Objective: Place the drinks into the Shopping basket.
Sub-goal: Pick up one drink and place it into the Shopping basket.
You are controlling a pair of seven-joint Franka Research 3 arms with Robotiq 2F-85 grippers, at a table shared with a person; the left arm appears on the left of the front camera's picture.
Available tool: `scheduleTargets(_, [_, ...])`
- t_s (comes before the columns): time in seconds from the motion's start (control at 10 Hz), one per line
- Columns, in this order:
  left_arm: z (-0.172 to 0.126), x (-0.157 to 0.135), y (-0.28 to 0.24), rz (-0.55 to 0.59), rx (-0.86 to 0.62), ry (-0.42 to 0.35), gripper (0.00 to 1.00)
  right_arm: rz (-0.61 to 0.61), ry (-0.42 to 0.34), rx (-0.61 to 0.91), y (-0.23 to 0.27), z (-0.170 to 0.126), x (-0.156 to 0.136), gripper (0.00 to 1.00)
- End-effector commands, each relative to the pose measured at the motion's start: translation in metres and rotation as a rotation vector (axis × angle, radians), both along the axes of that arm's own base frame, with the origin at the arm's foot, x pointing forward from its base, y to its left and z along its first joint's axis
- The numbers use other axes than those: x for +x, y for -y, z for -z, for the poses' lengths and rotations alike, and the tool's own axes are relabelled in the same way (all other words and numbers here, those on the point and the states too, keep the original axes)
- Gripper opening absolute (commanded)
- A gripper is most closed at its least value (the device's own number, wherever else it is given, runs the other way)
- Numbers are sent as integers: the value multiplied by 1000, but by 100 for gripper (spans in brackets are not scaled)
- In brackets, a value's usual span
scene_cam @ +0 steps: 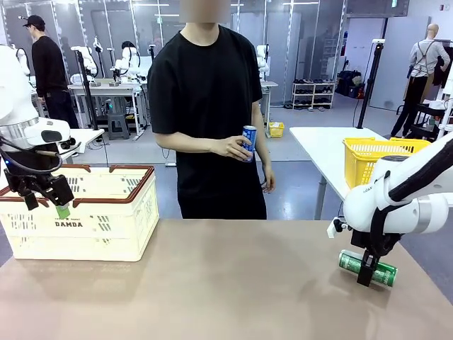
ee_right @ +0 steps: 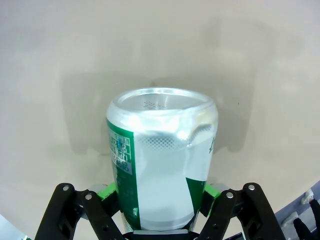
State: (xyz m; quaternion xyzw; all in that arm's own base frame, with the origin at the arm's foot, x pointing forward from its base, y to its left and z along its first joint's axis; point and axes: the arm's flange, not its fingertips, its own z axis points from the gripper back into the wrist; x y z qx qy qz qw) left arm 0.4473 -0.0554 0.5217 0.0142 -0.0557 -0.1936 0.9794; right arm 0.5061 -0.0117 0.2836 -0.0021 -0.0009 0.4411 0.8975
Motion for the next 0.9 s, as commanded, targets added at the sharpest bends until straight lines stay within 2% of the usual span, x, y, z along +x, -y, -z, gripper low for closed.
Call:
scheduleTargets(0.0, [-2, 4, 1, -16, 0, 8, 100, 25, 10, 17, -5, 3, 10, 0])
scheduleTargets(0.1, [-2, 4, 1, -16, 0, 8, 100, 30, 9, 17, -6, 6, 11, 0])
scheduleTargets(0.2, [-2, 4, 1, -16, 0, 8, 100, 35, 4, 14, -8, 8, 11, 46])
scheduleTargets(0.3, [-2, 4, 1, -16, 0, 8, 100, 29, 6, 18, -9, 9, 11, 61])
scheduleTargets(0.4, [-2, 4, 1, -16, 0, 8, 100, 25, 9, 20, -9, 9, 10, 66])
scheduleTargets(0.5, [-2, 4, 1, -16, 0, 8, 100, 19, 13, 21, -10, 9, 9, 81])
scheduleTargets(0.6, [-2, 4, 1, -16, 0, 8, 100, 15, 14, 22, -10, 8, 8, 86])
scheduleTargets(0.7, [-2, 4, 1, -16, 0, 8, 100, 14, 15, 18, -11, 7, 8, 100])
scheduleTargets(0.8, [-2, 4, 1, -16, 0, 8, 100, 17, 26, 19, -11, 3, 5, 100])
